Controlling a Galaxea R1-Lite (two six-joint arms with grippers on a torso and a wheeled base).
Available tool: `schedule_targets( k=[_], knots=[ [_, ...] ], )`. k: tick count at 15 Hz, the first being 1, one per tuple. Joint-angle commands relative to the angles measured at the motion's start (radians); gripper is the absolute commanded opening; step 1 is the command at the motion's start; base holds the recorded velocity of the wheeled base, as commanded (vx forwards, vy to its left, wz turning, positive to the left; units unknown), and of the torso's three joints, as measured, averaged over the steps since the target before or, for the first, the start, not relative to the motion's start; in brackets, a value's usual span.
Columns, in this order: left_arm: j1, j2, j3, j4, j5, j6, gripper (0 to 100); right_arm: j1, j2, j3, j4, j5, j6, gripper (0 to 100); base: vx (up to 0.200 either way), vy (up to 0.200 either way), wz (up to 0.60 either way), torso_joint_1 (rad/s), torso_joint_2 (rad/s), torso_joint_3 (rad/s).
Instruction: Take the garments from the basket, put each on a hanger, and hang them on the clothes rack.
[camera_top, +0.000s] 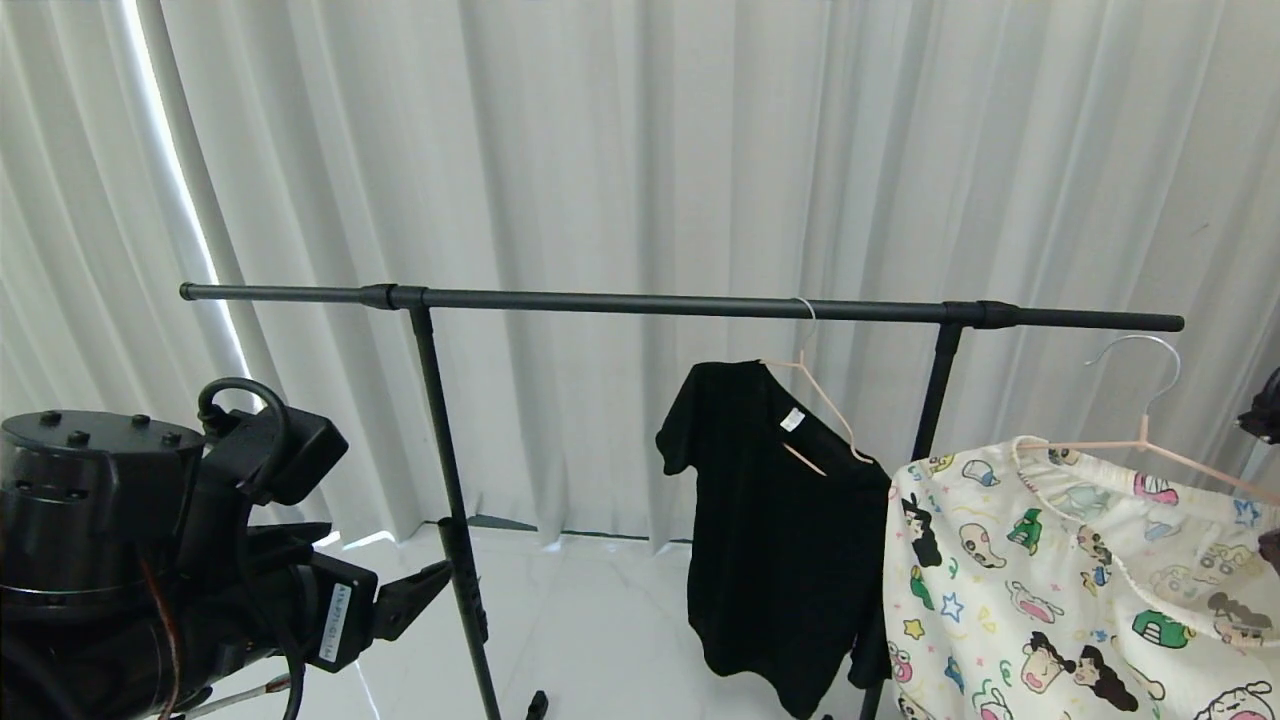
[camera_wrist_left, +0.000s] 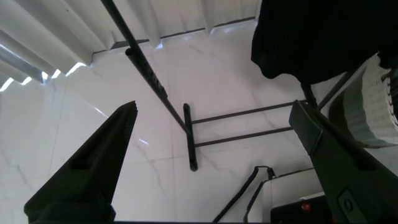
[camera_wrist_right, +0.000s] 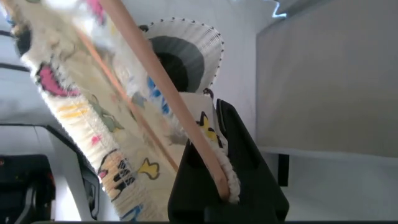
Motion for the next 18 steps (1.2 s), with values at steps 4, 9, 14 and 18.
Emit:
schedule_targets(
  k=[4,9,14,18],
  knots=[
    [0.001,0.004,0.006,0.000,0.002,0.000,100,-0.052,-0.017,0.006,-0.002,-0.073,-0.002,0,0.000,0.000,0.00,0.000,0.00,0.000],
    [0.000,0.004,0.009,-0.002,0.002,0.000,100,-0.191,-0.002,0.001,-0.008,-0.090,-0.022,0,0.000,0.000,0.00,0.000,0.00,0.000],
    [0.003,0.013,0.009,-0.002,0.004,-0.002,100,-0.275,0.000,0.003,-0.032,-0.090,-0.053,0,0.000,0.000,0.00,0.000,0.00,0.000],
    [0.005,0.021,-0.008,-0.002,0.004,0.004,100,-0.164,-0.010,0.004,-0.037,-0.024,-0.048,0,0.000,0.000,0.00,0.000,0.00,0.000]
  ],
)
